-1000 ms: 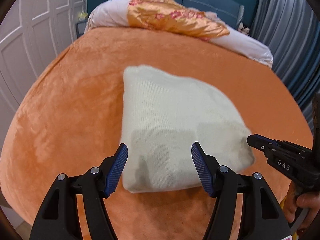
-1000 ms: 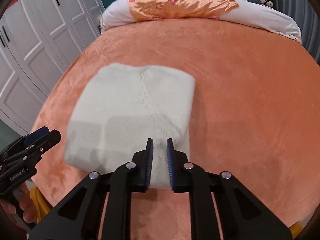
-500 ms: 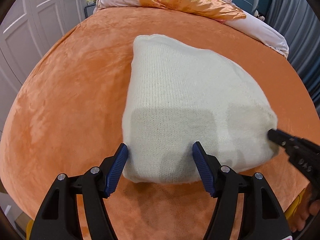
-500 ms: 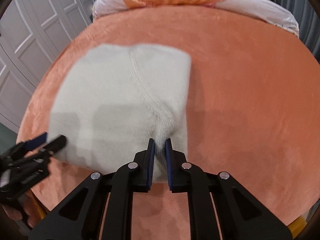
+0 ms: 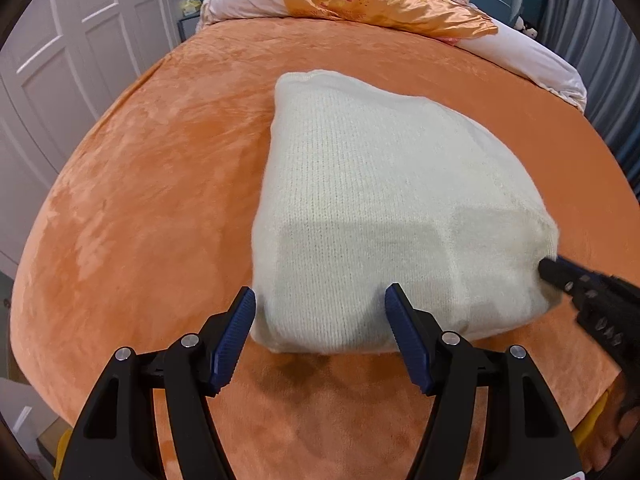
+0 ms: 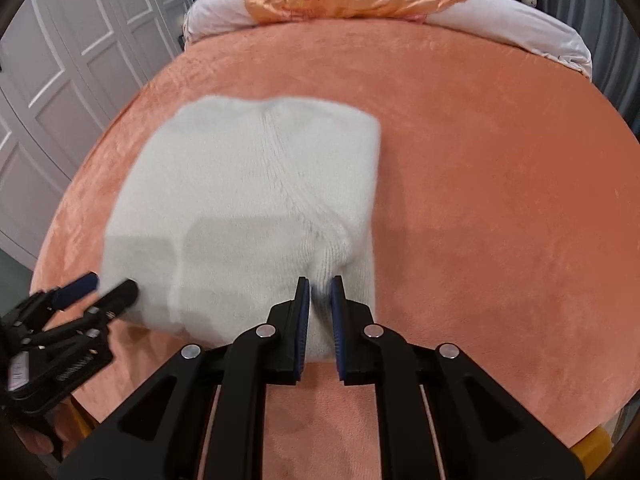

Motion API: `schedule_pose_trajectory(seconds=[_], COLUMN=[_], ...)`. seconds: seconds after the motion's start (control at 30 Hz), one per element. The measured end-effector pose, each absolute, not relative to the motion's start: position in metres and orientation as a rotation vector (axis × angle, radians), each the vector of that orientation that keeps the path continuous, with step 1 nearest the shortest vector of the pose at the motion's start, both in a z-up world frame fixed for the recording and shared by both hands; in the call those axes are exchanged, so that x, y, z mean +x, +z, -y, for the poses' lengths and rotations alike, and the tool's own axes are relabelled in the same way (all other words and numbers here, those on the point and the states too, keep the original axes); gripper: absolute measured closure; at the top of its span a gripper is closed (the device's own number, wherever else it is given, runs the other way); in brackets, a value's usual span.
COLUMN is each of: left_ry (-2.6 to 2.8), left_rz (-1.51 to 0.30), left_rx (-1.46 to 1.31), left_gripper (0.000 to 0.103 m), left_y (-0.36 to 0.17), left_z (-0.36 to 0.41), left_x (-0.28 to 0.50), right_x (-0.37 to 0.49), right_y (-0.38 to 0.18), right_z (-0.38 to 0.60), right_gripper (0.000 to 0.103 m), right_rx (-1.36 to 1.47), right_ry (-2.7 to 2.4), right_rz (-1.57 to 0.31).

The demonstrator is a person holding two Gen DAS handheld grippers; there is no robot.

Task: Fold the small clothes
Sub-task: 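Press and square the folded sweater bundle with both open grippers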

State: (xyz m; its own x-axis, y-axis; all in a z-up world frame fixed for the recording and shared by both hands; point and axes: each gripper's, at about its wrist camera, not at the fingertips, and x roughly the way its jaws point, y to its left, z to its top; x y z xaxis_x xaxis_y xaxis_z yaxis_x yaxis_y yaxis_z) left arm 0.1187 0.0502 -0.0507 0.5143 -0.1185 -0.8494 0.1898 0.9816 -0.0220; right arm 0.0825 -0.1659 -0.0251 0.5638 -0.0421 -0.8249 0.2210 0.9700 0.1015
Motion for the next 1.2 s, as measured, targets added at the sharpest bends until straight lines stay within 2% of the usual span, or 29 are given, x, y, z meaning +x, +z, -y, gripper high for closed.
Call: schedule_pose_trajectory(seconds=[0.1,0.47,0.67,0.7,0.8,0.9,1.0,1.13,1.2], left_ry=[-0.172,-0.168,-0.119,-0.117,-0.119,-0.152,-0.15,-0.148,-0.153], left_rz=[-1.028,-0.915,-0.979,-0.99,-1.001,-0.991,-0.935,-0.998,-1.04], left_rx=[0.079,0.093,0.105,0.1,0.091,0.064,0.062,0.098,0.104], left_gripper=[0.038,0.038,0.037,0.033,0.031,0.041,0.041,0.041,0.037], left_y=[-0.056,-0.01,-0.034,-0.041,-0.051,-0.03,-0.009,-0.027,-0.043], left_z=[-0.05,-0.051,-0.049,-0.05,-0.052,-0.054,-0.05,-0.037,-0.032], left_x=[0.117,0.143,0.187,0.192,0.2,0.199,0.209,0.242,0.252], right_x=[0.087,0.105,0.155,0.164,0.174,0.173,0.185,0.22,0.228], right_y=[-0.038,0.013,-0.008,-0.02,-0.027,-0.003,0.017,-0.013,-0.025], right_z=[0.164,0.174,0.178,0.181,0.181,0.185,0.194,0.198,0.2], right_gripper=[0.092,0.092,0.092,0.092,0.092,0.092,0.092,0.092,0.093], right_rx=[0.179,0.176,0.175,0.182,0.16,0.191,0.262,0.247,0.232], right_ry=[-0.16,-0.139,-0.13,-0.125,-0.105,-0.08,-0.072,-0.112,-0.11], right_rz=[-0.99,-0.887,-0.975,-1.008,-1.023,-0.976,-0.92,-1.04,-1.049])
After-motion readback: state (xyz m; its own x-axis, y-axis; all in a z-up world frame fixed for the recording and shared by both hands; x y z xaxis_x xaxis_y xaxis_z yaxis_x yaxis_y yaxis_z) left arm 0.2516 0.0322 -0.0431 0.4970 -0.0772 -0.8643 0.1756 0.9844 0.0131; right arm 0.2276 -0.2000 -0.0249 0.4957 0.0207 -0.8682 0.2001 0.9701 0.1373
